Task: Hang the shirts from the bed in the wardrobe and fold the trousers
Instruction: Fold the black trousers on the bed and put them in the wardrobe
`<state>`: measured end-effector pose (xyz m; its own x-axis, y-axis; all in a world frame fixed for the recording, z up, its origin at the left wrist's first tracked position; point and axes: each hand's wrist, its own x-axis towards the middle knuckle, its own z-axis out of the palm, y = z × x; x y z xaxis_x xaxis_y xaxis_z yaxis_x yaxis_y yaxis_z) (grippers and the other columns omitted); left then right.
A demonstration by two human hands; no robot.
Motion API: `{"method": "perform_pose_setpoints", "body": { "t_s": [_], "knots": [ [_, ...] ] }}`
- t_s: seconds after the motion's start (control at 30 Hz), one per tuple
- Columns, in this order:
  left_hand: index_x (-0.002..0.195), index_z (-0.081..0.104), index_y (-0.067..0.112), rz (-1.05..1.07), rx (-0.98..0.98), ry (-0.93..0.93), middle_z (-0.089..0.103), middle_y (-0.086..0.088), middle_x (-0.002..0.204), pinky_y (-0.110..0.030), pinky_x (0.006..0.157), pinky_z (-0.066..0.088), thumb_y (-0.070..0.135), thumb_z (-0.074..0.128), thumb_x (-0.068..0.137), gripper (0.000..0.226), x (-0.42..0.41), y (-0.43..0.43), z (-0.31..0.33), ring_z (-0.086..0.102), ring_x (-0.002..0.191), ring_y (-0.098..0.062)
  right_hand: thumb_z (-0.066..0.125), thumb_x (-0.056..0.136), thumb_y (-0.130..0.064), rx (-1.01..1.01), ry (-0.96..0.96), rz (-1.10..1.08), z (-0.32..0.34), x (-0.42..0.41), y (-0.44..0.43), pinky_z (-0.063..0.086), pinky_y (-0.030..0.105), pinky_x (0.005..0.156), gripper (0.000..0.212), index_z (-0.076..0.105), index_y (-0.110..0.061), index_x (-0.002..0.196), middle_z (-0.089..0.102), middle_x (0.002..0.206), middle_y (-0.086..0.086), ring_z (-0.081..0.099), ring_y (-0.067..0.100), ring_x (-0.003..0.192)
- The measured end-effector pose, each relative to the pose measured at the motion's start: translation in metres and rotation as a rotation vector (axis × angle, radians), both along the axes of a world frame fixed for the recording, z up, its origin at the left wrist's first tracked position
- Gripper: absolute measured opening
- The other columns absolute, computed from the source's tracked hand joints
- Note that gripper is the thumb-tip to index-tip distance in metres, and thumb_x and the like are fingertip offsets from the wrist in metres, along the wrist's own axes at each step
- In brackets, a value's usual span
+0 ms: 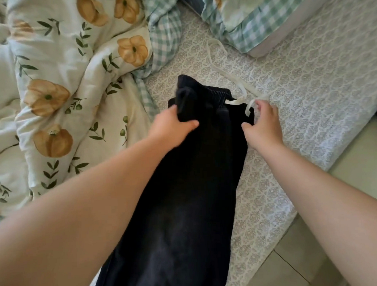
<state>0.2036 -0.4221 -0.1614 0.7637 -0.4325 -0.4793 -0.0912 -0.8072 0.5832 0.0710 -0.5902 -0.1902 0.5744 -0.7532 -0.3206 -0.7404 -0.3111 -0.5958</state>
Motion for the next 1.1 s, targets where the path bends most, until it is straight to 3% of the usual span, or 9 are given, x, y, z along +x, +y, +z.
{"method": "perform_pose_setpoints", "body": {
  "t_s": [0.17, 0.27, 0.47, 0.57, 0.67, 0.73, 0.8, 0.93, 1.1],
  "knots": [
    [0.135, 0.052, 0.027, -0.457, -0.068, -0.120, 0.057, -0.002, 0.117, -0.030, 0.094, 0.043, 0.033, 0.060, 0.091, 0.046, -0.056, -0.001, 0.003, 0.055, 0.110, -0.024, 0.064, 0.079, -0.004, -0.303, -0.002, 0.448, 0.016, 0.006, -0.013, 0.019, 0.035, 0.111, 0.095, 0.004, -0.024, 0.151, 0.005, 0.158, -0.002, 0.016, 0.023, 0.141],
    [0.130, 0.057, 0.017, -0.513, -0.103, -0.110, 0.043, -0.004, 0.134, -0.027, 0.107, 0.031, 0.028, 0.060, 0.092, 0.040, -0.064, 0.007, 0.007, 0.040, 0.125, -0.021, 0.072, 0.075, -0.010, -0.317, 0.019, 0.685, 0.023, 0.003, -0.027, 0.019, 0.042, 0.113, 0.096, 0.013, -0.028, 0.149, 0.003, 0.158, -0.004, 0.014, 0.024, 0.143],
    [0.102, 0.066, 0.026, -0.176, -0.389, 0.689, 0.071, 0.003, 0.104, -0.017, 0.091, 0.047, 0.012, 0.058, 0.092, 0.020, -0.045, 0.002, 0.050, 0.065, 0.100, -0.009, 0.068, 0.080, -0.021, -0.204, 0.034, 0.861, 0.038, 0.017, -0.043, 0.013, 0.046, 0.116, 0.057, 0.046, -0.033, 0.131, 0.017, 0.156, -0.006, 0.009, 0.019, 0.145],
    [0.102, 0.066, 0.020, 0.177, -0.471, 0.892, 0.073, -0.001, 0.094, -0.027, 0.075, 0.058, 0.017, 0.056, 0.093, 0.014, -0.029, 0.001, 0.057, 0.070, 0.087, -0.018, 0.066, 0.082, -0.022, 0.046, 0.197, 0.807, 0.049, 0.031, -0.059, 0.040, 0.044, 0.098, 0.029, 0.059, -0.022, 0.111, 0.056, 0.126, -0.002, 0.047, 0.025, 0.123],
    [0.107, 0.064, 0.017, 0.311, -0.254, 0.447, 0.071, 0.000, 0.094, -0.029, 0.072, 0.056, 0.037, 0.057, 0.093, 0.026, -0.005, 0.002, 0.040, 0.068, 0.087, -0.019, 0.067, 0.082, -0.038, 0.317, 0.123, 0.566, 0.058, 0.038, -0.073, 0.046, 0.030, 0.071, 0.020, 0.060, -0.022, 0.092, 0.065, 0.093, -0.007, 0.062, 0.017, 0.089],
    [0.108, 0.062, 0.021, 0.121, 0.073, -0.030, 0.063, 0.002, 0.103, -0.028, 0.071, 0.048, 0.044, 0.055, 0.092, 0.029, 0.013, 0.005, 0.024, 0.060, 0.091, -0.016, 0.063, 0.081, -0.050, 0.172, 0.144, 0.537, 0.048, 0.042, -0.069, 0.046, 0.032, 0.080, 0.031, 0.057, -0.026, 0.100, 0.062, 0.105, -0.006, 0.059, 0.016, 0.097],
    [0.118, 0.061, 0.021, 0.008, 0.282, -0.153, 0.055, -0.003, 0.122, -0.031, 0.082, 0.046, 0.049, 0.055, 0.090, 0.041, 0.024, 0.005, 0.008, 0.054, 0.105, -0.021, 0.058, 0.084, -0.052, 0.072, 0.220, 0.518, 0.028, 0.047, -0.056, 0.043, 0.037, 0.092, 0.045, 0.052, -0.027, 0.121, 0.055, 0.125, 0.000, 0.053, 0.022, 0.112],
    [0.136, 0.049, 0.018, 0.128, 0.191, 0.171, 0.056, -0.001, 0.129, -0.025, 0.083, 0.038, 0.059, 0.062, 0.081, 0.070, 0.034, -0.005, -0.010, 0.055, 0.113, -0.022, 0.053, 0.087, -0.051, 0.151, 0.235, 0.440, 0.003, 0.047, -0.043, 0.038, 0.036, 0.095, 0.056, 0.041, -0.027, 0.136, 0.045, 0.139, 0.004, 0.045, 0.026, 0.124],
    [0.111, 0.065, 0.017, 0.197, -0.008, 0.733, 0.067, -0.003, 0.113, -0.037, 0.095, 0.047, 0.065, 0.079, 0.049, 0.080, 0.049, -0.016, 0.004, 0.063, 0.102, -0.021, 0.067, 0.083, -0.032, 0.457, 0.105, 0.455, 0.012, 0.031, -0.056, 0.041, 0.020, 0.076, 0.036, 0.053, -0.031, 0.115, 0.053, 0.113, -0.009, 0.054, 0.009, 0.101]
  ]
}}
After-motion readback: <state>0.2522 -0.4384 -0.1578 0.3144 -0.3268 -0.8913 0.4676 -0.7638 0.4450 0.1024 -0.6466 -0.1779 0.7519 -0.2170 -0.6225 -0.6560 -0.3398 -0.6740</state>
